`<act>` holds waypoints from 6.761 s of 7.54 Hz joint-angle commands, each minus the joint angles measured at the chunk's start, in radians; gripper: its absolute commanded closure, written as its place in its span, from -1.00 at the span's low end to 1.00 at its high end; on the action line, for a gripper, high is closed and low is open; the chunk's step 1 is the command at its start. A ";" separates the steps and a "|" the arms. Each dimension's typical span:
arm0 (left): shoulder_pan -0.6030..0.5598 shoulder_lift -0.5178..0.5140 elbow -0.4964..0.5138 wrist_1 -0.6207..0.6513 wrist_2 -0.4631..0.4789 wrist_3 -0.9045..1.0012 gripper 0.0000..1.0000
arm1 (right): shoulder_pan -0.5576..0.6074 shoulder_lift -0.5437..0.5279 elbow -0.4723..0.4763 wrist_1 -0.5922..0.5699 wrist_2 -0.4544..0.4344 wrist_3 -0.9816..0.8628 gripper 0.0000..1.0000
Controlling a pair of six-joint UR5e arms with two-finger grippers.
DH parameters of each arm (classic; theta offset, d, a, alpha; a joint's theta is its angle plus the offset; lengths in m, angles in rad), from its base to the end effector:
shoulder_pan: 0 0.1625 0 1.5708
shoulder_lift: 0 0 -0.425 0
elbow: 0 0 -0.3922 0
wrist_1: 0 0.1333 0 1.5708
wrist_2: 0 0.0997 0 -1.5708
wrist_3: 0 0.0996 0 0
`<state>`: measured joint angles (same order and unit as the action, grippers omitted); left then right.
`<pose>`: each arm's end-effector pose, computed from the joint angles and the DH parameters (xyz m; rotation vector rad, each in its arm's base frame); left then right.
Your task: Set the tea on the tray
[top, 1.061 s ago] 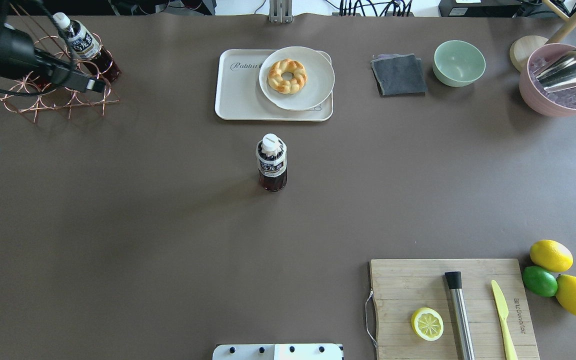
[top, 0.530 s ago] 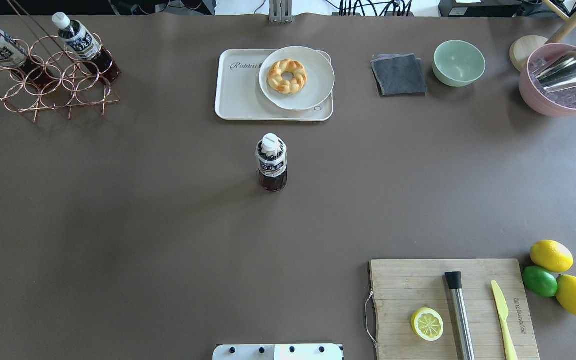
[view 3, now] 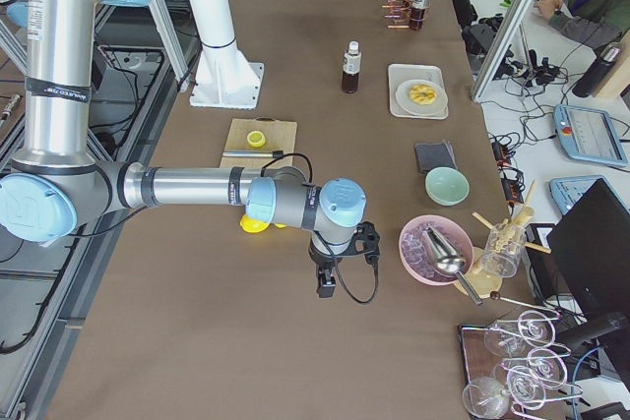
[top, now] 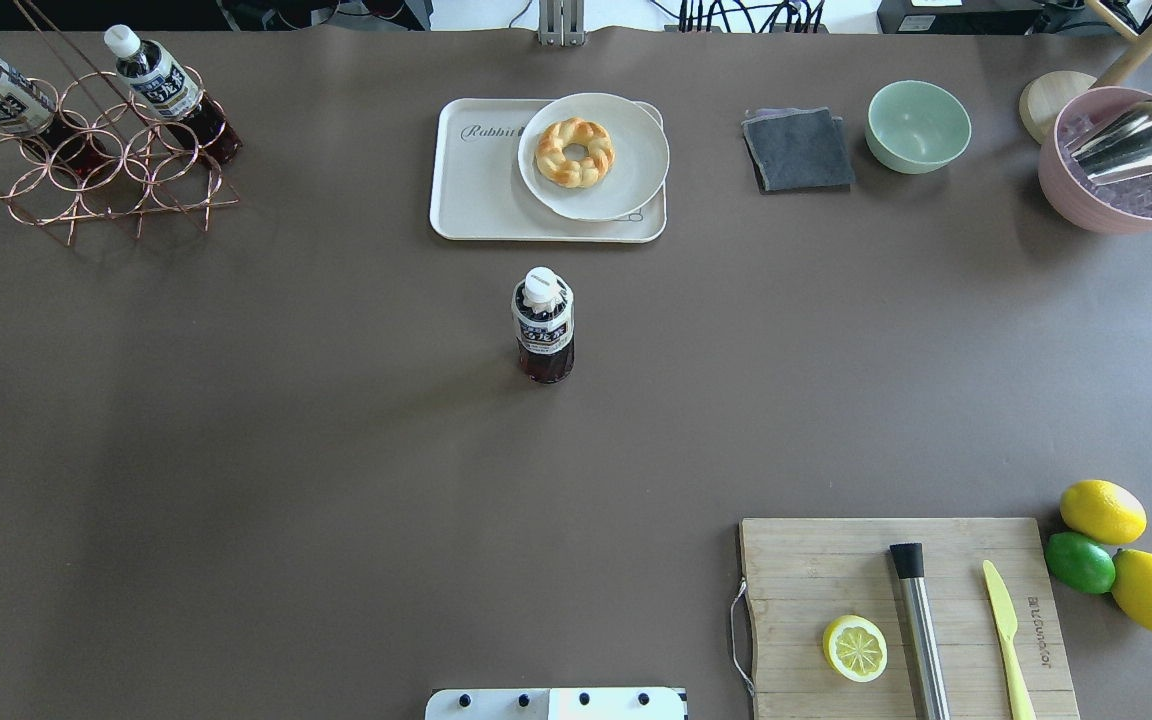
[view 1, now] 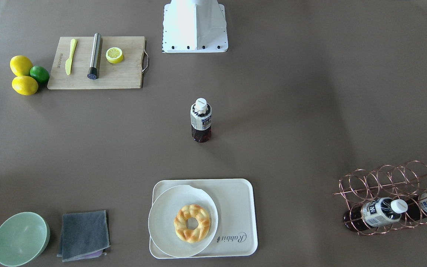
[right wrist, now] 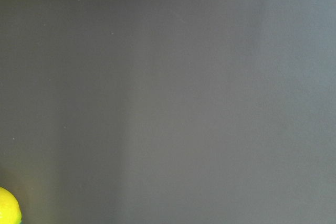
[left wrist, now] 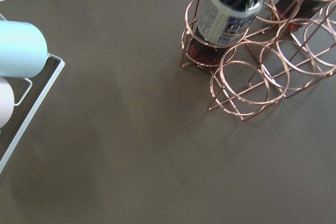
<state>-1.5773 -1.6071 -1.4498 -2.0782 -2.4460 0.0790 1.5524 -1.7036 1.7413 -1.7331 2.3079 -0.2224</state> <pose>-0.0602 -0.5229 0.6377 0.4323 0.8452 0.2519 0.0585 -0.4266 0.6545 -0.0434 -0.7455 -0.1836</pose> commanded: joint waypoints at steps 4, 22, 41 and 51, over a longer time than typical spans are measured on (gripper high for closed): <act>-0.003 0.067 -0.064 0.096 0.009 0.228 -0.95 | 0.000 0.012 0.004 0.003 0.039 0.006 -1.00; -0.003 0.090 -0.083 0.004 0.005 0.219 -0.95 | -0.865 0.634 0.257 0.501 -0.413 0.968 -1.00; 0.002 0.090 -0.049 0.003 0.005 0.225 -0.95 | -1.196 0.777 0.037 0.598 -1.134 1.065 -0.73; 0.000 0.092 -0.049 0.003 -0.001 0.226 -0.95 | -1.204 0.771 0.040 0.600 -1.136 1.065 -0.64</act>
<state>-1.5769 -1.5156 -1.4987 -2.0755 -2.4452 0.3053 0.3483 -0.9327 1.7843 -1.1336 1.1734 0.8425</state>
